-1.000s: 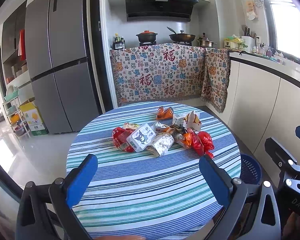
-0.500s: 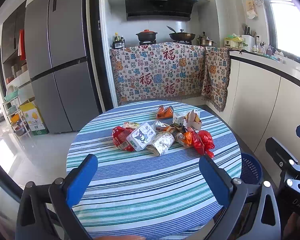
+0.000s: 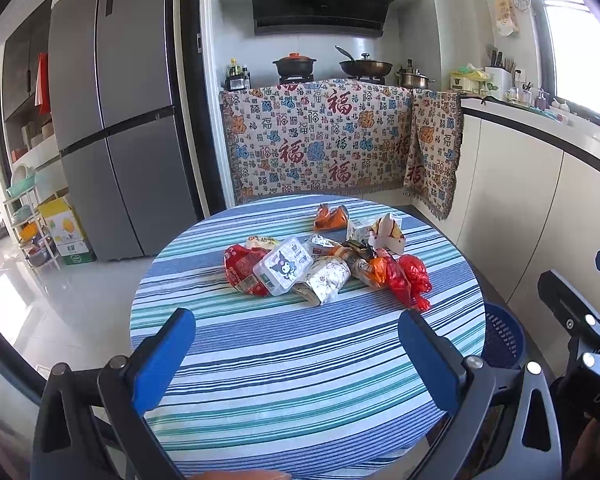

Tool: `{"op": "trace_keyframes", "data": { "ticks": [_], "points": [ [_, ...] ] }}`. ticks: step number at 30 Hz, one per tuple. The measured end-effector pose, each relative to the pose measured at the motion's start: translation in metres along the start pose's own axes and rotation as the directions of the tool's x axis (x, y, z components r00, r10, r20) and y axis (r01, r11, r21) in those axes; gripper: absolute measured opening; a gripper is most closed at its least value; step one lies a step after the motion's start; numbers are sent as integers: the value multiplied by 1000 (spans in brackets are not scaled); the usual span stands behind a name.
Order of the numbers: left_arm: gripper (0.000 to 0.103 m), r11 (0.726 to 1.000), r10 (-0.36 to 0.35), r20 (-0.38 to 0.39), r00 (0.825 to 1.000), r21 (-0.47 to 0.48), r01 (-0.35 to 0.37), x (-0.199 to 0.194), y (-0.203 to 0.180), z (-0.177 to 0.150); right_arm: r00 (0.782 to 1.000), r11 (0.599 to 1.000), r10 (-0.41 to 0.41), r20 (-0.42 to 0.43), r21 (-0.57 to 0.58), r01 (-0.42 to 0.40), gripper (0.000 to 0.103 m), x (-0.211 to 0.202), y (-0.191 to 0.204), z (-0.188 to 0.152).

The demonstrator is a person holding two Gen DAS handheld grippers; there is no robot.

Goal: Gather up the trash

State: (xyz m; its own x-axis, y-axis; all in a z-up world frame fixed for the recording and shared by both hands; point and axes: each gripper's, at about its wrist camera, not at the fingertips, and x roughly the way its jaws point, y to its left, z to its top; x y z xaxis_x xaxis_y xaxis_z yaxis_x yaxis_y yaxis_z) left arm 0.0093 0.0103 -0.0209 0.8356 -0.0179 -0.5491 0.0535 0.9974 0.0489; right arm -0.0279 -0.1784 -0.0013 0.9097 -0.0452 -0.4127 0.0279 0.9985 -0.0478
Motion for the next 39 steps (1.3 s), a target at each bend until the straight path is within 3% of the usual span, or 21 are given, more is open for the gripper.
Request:
{"op": "trace_keyframes", "data": {
  "ticks": [5, 10, 20, 24, 30, 37, 39],
  "points": [
    [103, 1000, 12, -36, 999, -13, -12, 15, 7, -9, 1000, 1000, -3, -10, 1, 3, 103, 5, -1, -3],
    [103, 999, -28, -117, 993, -18, 26, 50, 14, -25, 999, 1000, 0, -41, 10, 0, 103, 22, -3, -11],
    [103, 973, -225, -198, 954, 10, 232, 128, 8, -38, 986, 999, 34, -163, 16, -32, 103, 86, -12, -42],
    [103, 961, -270, -233, 934, 3, 278, 160, 5, -37, 972, 998, 62, -227, 14, -60, 103, 114, -16, -51],
    [103, 957, -271, -293, 917, 24, 290, 204, 4, -35, 950, 995, 99, -295, 10, -101, 103, 147, -17, -60],
    [103, 958, -249, -329, 911, 56, 282, 248, 7, -28, 907, 988, 152, -393, 28, -154, 103, 185, -16, -74],
    [103, 954, -261, -352, 899, 47, 295, 261, 8, -24, 892, 985, 166, -421, 39, -165, 103, 195, -18, -78]
  ]
}}
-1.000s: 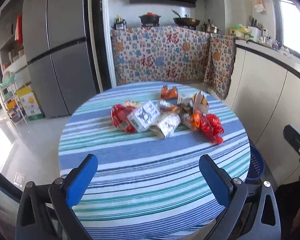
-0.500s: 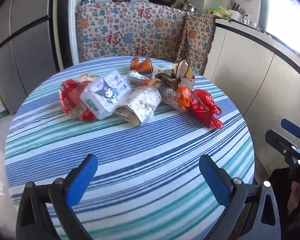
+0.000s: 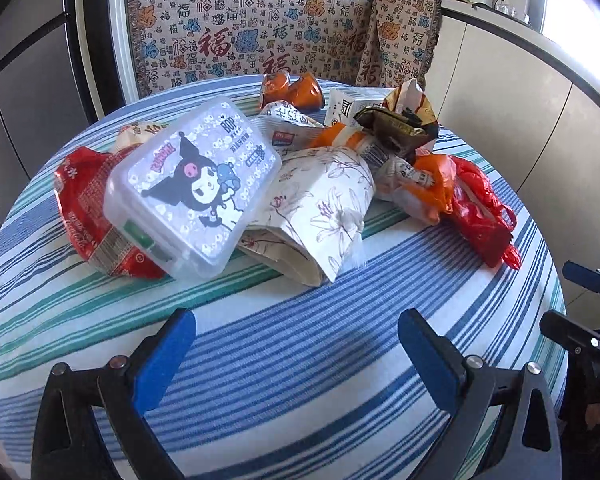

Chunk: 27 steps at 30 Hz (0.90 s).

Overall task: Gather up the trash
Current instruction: 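Grasp the red mesh bag with the right tool while the left tool grasps the white floral paper pack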

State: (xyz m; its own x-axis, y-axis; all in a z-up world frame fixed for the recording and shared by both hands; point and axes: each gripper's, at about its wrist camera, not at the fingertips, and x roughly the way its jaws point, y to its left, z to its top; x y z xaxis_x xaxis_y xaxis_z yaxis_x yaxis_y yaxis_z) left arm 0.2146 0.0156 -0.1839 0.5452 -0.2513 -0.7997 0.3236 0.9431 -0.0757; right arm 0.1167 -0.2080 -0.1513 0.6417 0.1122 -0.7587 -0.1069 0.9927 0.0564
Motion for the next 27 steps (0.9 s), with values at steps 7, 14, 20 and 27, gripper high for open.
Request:
{"op": "trace_keyframes", "data": {
  "ticks": [7, 14, 20, 27],
  "points": [
    [103, 999, 7, 35, 999, 52, -9, 19, 8, 34, 999, 1000, 8, -49, 14, -7, 102, 14, -7, -2],
    [80, 992, -35, 9, 999, 121, 33, 31, -2, 45, 997, 999, 25, -71, 44, -22, 102, 20, -16, 0],
    [78, 994, -36, 8, 999, 107, 35, 9, -14, 18, 998, 992, 59, -32, 115, -54, 94, 20, -45, 22],
    [80, 999, 32, 4, 999, 30, -32, -23, -43, -20, 982, 975, 189, -5, 121, -187, 74, 38, -45, 64]
  ]
}}
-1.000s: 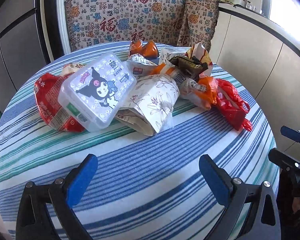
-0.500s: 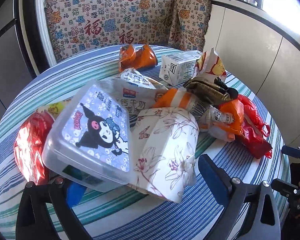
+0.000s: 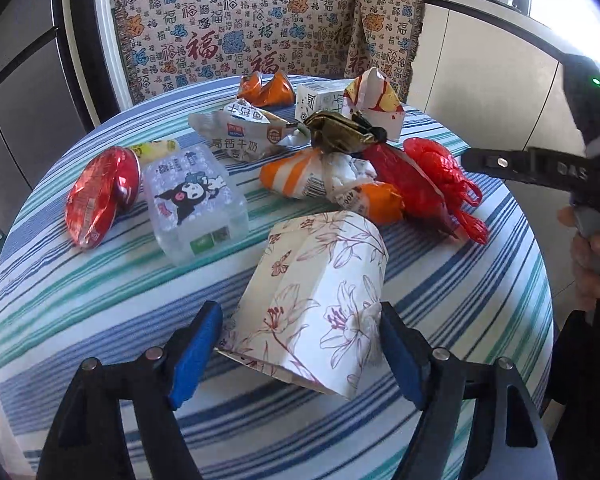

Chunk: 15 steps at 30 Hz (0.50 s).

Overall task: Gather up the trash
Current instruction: 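Grasp the red mesh bag with the right tool while the left tool grasps the white floral paper pack, then carry the red mesh bag and floral pack over the blue wastebasket with both tools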

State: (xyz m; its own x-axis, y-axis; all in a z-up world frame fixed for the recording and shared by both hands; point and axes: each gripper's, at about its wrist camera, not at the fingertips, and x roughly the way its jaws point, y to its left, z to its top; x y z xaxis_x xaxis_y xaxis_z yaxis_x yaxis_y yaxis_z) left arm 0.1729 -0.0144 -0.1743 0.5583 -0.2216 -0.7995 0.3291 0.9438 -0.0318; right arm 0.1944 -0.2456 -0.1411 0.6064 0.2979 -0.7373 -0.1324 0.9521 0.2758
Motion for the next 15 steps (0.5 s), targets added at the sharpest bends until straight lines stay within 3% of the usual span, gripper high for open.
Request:
{"op": "trace_keyframes", "data": {
  "ticks": [3, 4, 5, 7, 11, 15],
  "points": [
    [80, 999, -11, 2, 1000, 39, 11, -1, -10, -6, 999, 1000, 23, -46, 0, -23, 67, 22, 0, 13],
    [81, 998, 4, -2, 1000, 67, -4, 2, -13, -6, 995, 999, 41, -89, 4, -41, 50, 33, -1, 15],
    [83, 996, 23, -9, 1000, 90, -22, 5, -13, -6, 991, 998, 66, -119, 12, -65, 44, 39, -3, 15],
    [85, 994, 27, -21, 999, 102, -24, 11, -10, -7, 990, 998, 65, -125, 7, -65, 43, 37, -6, 15],
    [95, 998, 8, -18, 1000, 65, -7, 18, 0, -5, 993, 995, -55, -103, -87, 46, 43, 12, -5, 16],
    [101, 998, 15, -21, 1000, 61, -14, 21, 1, -3, 985, 989, -79, -156, -136, 58, 46, 10, -5, 10]
  ]
}}
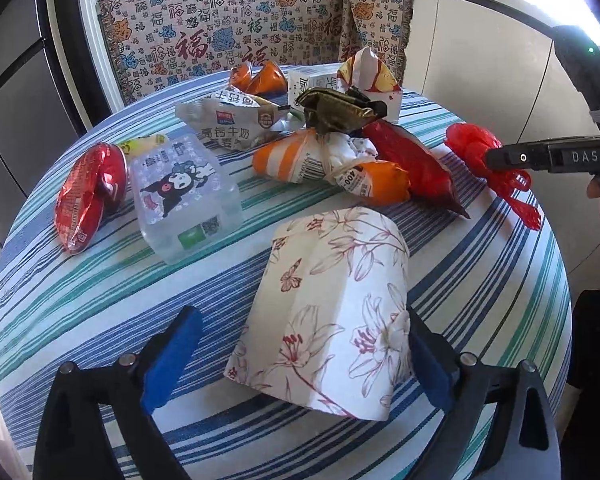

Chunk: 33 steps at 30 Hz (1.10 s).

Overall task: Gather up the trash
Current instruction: 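Carry the red mesh bag and floral pack over the blue wastebasket with both tools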

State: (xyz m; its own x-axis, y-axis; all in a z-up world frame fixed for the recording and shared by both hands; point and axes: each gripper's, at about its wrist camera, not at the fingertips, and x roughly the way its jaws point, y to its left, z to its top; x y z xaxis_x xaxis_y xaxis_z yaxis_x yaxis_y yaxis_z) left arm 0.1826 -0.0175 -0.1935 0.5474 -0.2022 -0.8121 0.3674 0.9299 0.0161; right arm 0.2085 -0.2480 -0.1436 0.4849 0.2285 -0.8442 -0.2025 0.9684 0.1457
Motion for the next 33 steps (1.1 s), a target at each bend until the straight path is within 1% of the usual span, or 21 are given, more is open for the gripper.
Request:
{"op": "trace_keyframes", "data": {
  "ticks": [3, 5, 6, 8, 11, 13, 14, 15, 16, 17, 18, 22, 24, 26, 29, 31, 33],
  "points": [
    [103, 1000, 7, -13, 1000, -12, -7, 0, 2, -1, 999, 1000, 14, -46, -9, -14, 48, 7, -2, -4],
    [103, 1000, -3, -50, 999, -7, 2, 1, 4, 1, 998, 1000, 21, -55, -7, -22, 61, 7, -4, -6],
    [102, 1000, 0, -62, 998, -12, -1, 0, 6, 3, 998, 1000, 25, -56, -2, -25, 63, 6, -6, -5],
    [102, 1000, -4, -35, 999, -17, 3, -7, 10, 5, 998, 999, 40, -54, 14, -40, 67, 3, -8, -4],
    [102, 999, -44, -15, 999, -2, 44, -18, 11, 11, 997, 998, 50, -51, 25, -49, 72, -2, -10, 0],
    [102, 998, -63, -23, 998, 22, 63, -17, 7, 15, 997, 999, 42, -65, 12, -41, 74, 1, -7, 4],
    [102, 998, -58, -29, 998, 33, 59, -15, 5, 16, 996, 999, 41, -80, 8, -40, 74, 6, -6, 5],
    [95, 998, -51, -34, 998, 43, 52, -13, 3, 17, 995, 999, 43, -89, 11, -43, 73, 9, -6, 7],
    [85, 997, -52, -41, 998, 49, 54, -11, 2, 18, 994, 999, 44, -99, 9, -43, 54, 13, -6, 8],
    [68, 996, -70, -54, 996, 46, 72, -9, 1, 18, 994, 999, 44, -105, 1, -44, 43, 13, -5, 8],
    [67, 996, -74, -57, 996, 38, 76, -10, 1, 19, 994, 999, 44, -100, -1, -45, 43, 12, -4, 8],
    [66, 996, -84, -27, 996, 24, 85, -20, -1, 17, 997, 998, 60, -44, -15, -61, 42, -9, -2, 3],
    [65, 997, -82, -8, 997, 11, 82, -28, -4, 19, 997, 998, 70, -22, -5, -70, 42, -21, -6, 1],
    [65, 995, -101, 15, 995, 3, 101, -37, -13, 24, 997, 997, 72, -3, 10, -72, 42, -30, -15, 0],
    [65, 990, -138, 53, 989, 30, 136, -51, -42, 42, 998, 997, 50, 30, 56, -52, 42, -45, -43, -1],
    [65, 983, -178, 73, 981, 56, 174, -55, -71, 57, 999, 994, 6, 41, 110, -10, 42, -53, -75, -3],
    [65, 974, -217, 84, 972, 90, 210, -52, -108, 76, 998, 986, -40, 38, 165, 34, 42, -60, -107, -8]
  ]
}}
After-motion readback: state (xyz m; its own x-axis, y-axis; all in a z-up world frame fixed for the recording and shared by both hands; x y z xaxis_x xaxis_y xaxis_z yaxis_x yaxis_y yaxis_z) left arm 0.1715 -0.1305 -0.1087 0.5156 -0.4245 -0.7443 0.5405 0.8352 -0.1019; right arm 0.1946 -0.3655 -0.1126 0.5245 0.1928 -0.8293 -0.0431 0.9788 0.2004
